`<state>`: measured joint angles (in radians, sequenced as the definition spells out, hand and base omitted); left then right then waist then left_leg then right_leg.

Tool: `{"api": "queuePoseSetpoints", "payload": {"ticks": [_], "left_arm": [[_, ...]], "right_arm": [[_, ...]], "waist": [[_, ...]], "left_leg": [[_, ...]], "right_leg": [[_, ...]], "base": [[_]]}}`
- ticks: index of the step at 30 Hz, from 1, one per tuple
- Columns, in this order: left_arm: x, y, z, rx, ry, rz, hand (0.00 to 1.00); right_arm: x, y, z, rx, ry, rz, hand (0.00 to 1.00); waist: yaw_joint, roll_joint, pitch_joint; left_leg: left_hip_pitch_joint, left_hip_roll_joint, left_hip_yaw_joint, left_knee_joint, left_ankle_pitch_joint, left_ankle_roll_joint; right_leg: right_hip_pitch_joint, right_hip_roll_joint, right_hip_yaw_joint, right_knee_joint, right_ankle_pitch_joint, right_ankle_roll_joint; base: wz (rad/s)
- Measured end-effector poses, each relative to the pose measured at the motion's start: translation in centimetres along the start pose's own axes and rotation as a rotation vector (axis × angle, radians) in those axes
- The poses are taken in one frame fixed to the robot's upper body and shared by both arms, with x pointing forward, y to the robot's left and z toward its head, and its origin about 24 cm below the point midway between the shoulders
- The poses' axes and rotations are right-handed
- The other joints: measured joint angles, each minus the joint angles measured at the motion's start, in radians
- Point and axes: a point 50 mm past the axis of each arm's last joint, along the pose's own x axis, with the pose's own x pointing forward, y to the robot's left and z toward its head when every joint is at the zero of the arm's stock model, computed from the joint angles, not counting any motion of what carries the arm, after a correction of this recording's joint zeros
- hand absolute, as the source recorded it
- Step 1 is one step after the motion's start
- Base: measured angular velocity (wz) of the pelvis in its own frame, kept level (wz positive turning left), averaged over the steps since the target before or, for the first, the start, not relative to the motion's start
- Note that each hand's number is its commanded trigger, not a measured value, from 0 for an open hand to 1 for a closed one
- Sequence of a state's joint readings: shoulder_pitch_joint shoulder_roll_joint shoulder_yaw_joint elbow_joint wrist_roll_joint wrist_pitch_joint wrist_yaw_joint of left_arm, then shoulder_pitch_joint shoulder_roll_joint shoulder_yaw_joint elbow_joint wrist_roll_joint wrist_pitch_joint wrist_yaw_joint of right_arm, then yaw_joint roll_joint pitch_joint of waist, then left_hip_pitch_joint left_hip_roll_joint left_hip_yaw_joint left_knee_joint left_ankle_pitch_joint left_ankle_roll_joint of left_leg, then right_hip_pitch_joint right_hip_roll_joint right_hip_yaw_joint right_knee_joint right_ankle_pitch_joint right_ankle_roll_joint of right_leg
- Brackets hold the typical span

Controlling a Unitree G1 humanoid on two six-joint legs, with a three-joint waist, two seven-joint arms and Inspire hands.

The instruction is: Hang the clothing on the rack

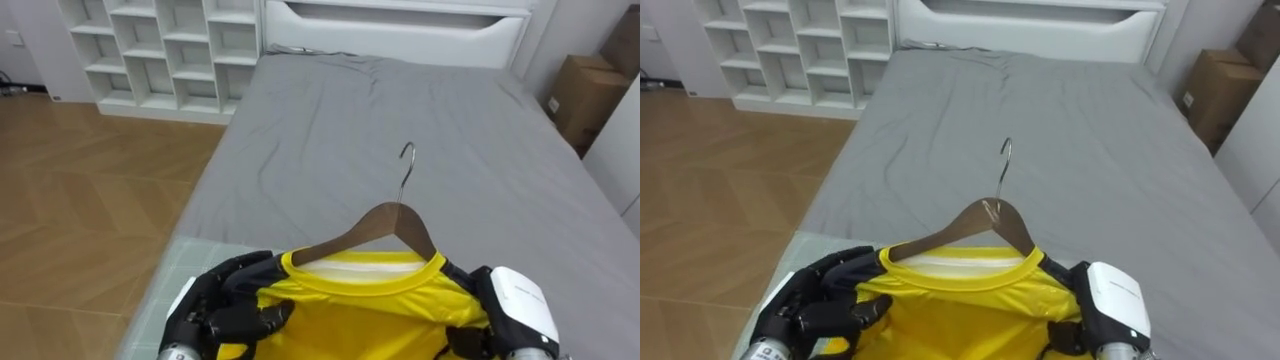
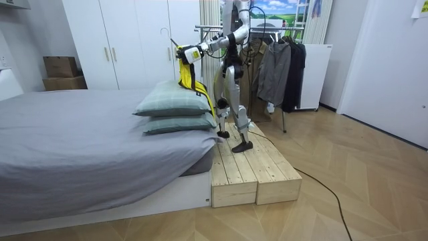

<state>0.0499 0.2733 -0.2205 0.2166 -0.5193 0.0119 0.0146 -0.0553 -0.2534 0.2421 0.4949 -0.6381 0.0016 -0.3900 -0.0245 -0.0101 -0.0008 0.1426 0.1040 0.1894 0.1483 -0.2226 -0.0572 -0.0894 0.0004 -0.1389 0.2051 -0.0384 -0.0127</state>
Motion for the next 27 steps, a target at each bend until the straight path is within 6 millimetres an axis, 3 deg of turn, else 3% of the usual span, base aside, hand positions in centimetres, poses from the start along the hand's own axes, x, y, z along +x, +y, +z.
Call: {"api": "queuePoseSetpoints", "payload": {"ticks": [1, 2, 3, 4, 27], "left_arm": [[0.0, 0.02, 0.01, 0.002, 0.0, -0.001, 0.86], [-0.01, 0.04, 0.01, 0.003, 0.0, -0.003, 0.6], [-0.07, 0.09, -0.05, 0.008, 0.004, -0.008, 0.42], [-0.18, 0.14, -0.2, 0.006, 0.008, -0.006, 0.0], [-0.37, 0.32, -0.27, 0.002, -0.001, -0.003, 0.0]], "right_arm": [[0.01, -0.01, 0.01, 0.001, 0.0, -0.001, 1.0], [0.01, -0.01, 0.03, 0.002, 0.0, -0.002, 1.0], [0.02, -0.05, 0.05, 0.003, -0.001, -0.006, 1.0], [0.04, -0.11, 0.12, 0.003, -0.003, -0.011, 1.0], [0.05, 0.02, 0.45, 0.02, -0.005, -0.013, 1.0]], "waist": [[-0.002, 0.003, -0.0016], [-0.002, 0.003, -0.0019], [-0.003, 0.004, -0.0023], [-0.005, 0.005, -0.0025], [-0.023, 0.008, -0.0004]], "left_leg": [[0.0, 0.0, 0.0, 0.0, 0.0, 0.0], [0.0, 0.0, 0.0, 0.0, 0.0, 0.0], [0.0, 0.0, 0.0, 0.001, 0.0, 0.0], [0.0, 0.0, 0.0, 0.001, 0.0, 0.0], [0.001, 0.001, 0.002, -0.007, 0.0, 0.0]], "right_leg": [[0.0, 0.0, 0.0, 0.0, 0.0, 0.0], [0.0, 0.0, 0.0, 0.0, 0.0, 0.0], [0.0, 0.0, 0.0, 0.001, 0.0, 0.0], [0.0, 0.0, 0.0, 0.001, 0.0, 0.0], [-0.001, 0.001, -0.001, 0.0, -0.001, 0.001]], "base": [[0.0], [0.0], [0.0], [0.0], [0.0]]}}
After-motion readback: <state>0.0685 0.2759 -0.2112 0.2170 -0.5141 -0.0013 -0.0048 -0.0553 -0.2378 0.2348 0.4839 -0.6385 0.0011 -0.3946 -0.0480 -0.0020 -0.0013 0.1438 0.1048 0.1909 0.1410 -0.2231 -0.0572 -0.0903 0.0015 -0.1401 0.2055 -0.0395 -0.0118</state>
